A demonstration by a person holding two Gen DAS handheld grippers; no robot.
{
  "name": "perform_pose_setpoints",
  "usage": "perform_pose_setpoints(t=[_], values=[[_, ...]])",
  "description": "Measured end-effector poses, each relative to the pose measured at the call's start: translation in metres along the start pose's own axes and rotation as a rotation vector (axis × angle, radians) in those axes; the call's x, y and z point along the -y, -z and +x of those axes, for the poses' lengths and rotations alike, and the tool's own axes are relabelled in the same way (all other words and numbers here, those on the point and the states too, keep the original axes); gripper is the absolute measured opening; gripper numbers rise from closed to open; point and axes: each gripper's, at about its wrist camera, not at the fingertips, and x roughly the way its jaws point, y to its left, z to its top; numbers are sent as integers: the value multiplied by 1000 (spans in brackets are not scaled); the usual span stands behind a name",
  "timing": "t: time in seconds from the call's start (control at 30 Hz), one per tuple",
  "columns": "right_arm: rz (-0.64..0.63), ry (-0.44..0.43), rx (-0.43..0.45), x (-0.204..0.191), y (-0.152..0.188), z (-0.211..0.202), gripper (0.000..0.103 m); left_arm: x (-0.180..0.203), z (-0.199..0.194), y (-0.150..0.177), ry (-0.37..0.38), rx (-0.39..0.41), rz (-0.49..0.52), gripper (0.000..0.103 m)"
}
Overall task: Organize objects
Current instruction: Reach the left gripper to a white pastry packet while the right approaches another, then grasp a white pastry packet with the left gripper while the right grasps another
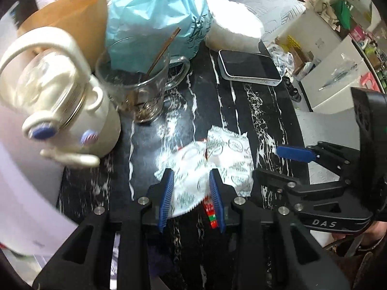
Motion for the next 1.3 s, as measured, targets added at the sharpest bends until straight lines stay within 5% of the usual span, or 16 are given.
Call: perform_pose_setpoints(t=[0.2,0.57,0.77,0.9,1.3], values=[[24,35,-16,6,-13,22,64,6,21,-17,-53,4,108,36],[87,14,-71,18,-12,50,68,-15,59,-2,67,-90,-24,59],[79,13,-96,20,-6,57,68,-17,77,22,46,-166,-57,63],[62,8,-102,21,2,58,64,-20,89,38,55,-193,-80,64],[65,83,-112,27,29,41,56,-6,75,59,26,-102,-41,53]])
